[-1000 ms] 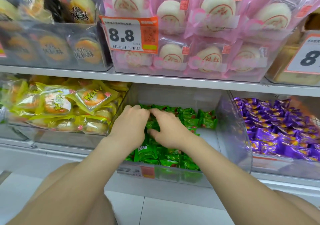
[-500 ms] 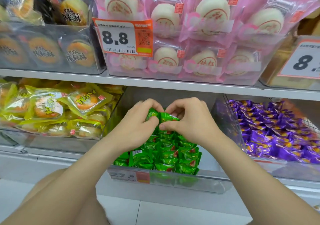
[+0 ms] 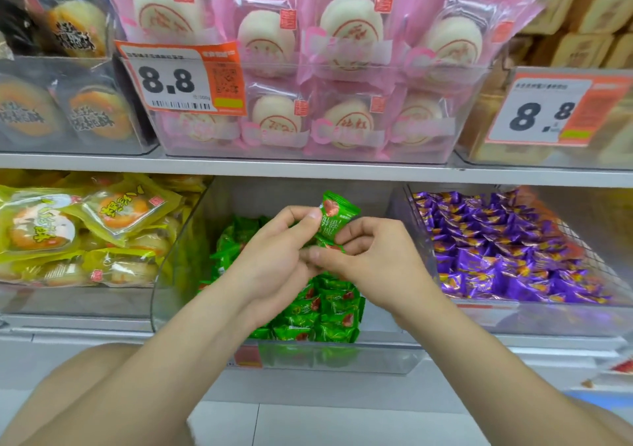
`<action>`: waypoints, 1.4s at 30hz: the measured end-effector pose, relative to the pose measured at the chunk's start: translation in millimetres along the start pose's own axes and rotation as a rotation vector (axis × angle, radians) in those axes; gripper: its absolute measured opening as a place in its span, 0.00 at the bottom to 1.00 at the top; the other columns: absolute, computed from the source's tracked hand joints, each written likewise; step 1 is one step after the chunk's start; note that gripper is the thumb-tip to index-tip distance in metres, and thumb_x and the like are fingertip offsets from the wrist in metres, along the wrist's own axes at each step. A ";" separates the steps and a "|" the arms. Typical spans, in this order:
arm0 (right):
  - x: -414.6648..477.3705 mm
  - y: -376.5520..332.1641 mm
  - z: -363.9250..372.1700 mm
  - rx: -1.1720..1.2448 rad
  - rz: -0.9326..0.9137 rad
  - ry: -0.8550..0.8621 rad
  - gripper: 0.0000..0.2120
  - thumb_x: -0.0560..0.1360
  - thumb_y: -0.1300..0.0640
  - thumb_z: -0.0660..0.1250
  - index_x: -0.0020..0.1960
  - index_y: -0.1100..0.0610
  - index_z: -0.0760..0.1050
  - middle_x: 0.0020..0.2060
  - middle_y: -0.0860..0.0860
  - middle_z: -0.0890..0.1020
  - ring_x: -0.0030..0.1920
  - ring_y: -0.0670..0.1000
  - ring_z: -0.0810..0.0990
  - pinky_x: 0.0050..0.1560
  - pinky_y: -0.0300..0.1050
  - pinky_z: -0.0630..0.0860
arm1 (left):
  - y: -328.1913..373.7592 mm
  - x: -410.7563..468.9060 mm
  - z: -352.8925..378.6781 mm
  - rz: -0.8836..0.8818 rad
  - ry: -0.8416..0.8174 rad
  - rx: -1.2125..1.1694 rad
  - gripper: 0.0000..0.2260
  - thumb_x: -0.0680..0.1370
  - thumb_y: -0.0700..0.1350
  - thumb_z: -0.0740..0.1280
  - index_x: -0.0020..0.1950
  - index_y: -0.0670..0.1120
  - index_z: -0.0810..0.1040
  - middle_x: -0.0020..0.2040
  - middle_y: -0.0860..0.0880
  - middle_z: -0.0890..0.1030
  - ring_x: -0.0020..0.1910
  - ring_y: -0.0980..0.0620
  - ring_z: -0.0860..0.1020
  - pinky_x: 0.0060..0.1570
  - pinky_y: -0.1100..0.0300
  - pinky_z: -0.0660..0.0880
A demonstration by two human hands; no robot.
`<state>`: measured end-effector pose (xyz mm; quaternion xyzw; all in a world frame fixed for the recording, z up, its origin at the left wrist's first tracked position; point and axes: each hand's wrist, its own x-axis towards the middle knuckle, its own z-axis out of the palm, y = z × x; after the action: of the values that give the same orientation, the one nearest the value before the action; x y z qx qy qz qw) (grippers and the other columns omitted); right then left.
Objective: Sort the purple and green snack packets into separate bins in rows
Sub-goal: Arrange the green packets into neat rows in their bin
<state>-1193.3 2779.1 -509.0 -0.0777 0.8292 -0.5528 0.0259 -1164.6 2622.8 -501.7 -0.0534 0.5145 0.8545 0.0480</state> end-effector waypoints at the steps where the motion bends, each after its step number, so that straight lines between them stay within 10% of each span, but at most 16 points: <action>1: 1.3 3.3 -1.4 0.009 0.003 0.038 0.22 0.59 0.41 0.85 0.45 0.51 0.82 0.35 0.52 0.86 0.37 0.51 0.87 0.44 0.56 0.86 | -1.5 0.9 2.4 -0.017 -0.011 -0.042 0.04 0.85 0.43 0.64 0.56 0.43 0.75 0.58 0.36 0.81 0.54 0.39 0.80 0.53 0.47 0.83; 7: -1.8 9.3 -12.9 0.022 0.010 0.085 0.28 0.61 0.39 0.81 0.56 0.50 0.82 0.38 0.49 0.87 0.40 0.51 0.88 0.48 0.58 0.85 | -5.5 10.7 4.1 -0.087 -0.051 0.014 0.14 0.87 0.45 0.61 0.68 0.38 0.74 0.64 0.35 0.83 0.63 0.38 0.83 0.58 0.44 0.82; 11: -8.4 0.1 -37.2 -0.297 -0.150 0.172 0.14 0.69 0.51 0.80 0.54 0.49 0.85 0.32 0.42 0.83 0.36 0.43 0.83 0.52 0.49 0.82 | -8.0 18.8 6.3 -0.124 -0.045 0.025 0.18 0.88 0.45 0.60 0.73 0.34 0.71 0.65 0.36 0.83 0.64 0.37 0.82 0.66 0.40 0.77; 15: -10.6 -3.3 -67.3 -0.364 -0.219 0.326 0.10 0.69 0.56 0.75 0.49 0.48 0.83 0.32 0.42 0.82 0.36 0.48 0.81 0.51 0.49 0.81 | -13.6 29.3 13.9 -0.058 0.092 0.318 0.09 0.87 0.43 0.62 0.61 0.39 0.76 0.59 0.39 0.81 0.48 0.44 0.87 0.50 0.51 0.84; 20: -4.4 11.6 -93.6 0.003 -0.007 0.287 0.11 0.70 0.59 0.76 0.51 0.48 0.83 0.40 0.50 0.87 0.35 0.53 0.80 0.41 0.49 0.79 | -23.4 50.3 28.6 -0.027 0.115 0.582 0.06 0.87 0.40 0.63 0.62 0.47 0.77 0.57 0.42 0.78 0.40 0.46 0.88 0.42 0.57 0.85; 27: 5.6 18.0 -107.1 0.408 0.144 0.237 0.09 0.75 0.59 0.79 0.53 0.59 0.83 0.37 0.55 0.86 0.38 0.51 0.84 0.47 0.48 0.83 | -32.5 78.0 46.2 -0.251 0.134 0.153 0.13 0.82 0.35 0.69 0.67 0.39 0.77 0.60 0.36 0.79 0.48 0.40 0.86 0.47 0.52 0.86; 34: 12.9 18.7 -114.2 0.365 0.194 0.235 0.16 0.73 0.63 0.80 0.59 0.59 0.82 0.41 0.55 0.88 0.35 0.48 0.83 0.33 0.36 0.78 | -48.3 95.8 26.3 0.207 0.074 1.413 0.18 0.76 0.49 0.78 0.64 0.51 0.81 0.54 0.51 0.80 0.50 0.51 0.80 0.46 0.62 0.72; 42: 17.5 21.3 -111.7 0.328 0.142 0.218 0.12 0.73 0.58 0.81 0.54 0.52 0.84 0.40 0.45 0.87 0.34 0.33 0.82 0.36 0.27 0.77 | -60.9 113.3 35.7 0.245 0.053 1.722 0.16 0.73 0.52 0.81 0.58 0.56 0.84 0.56 0.53 0.82 0.61 0.47 0.75 0.63 0.50 0.73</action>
<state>-1227.1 2886.3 -484.7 0.0463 0.7294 -0.6824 -0.0128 -1269.9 2685.9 -554.3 0.0374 0.9850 0.1655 -0.0327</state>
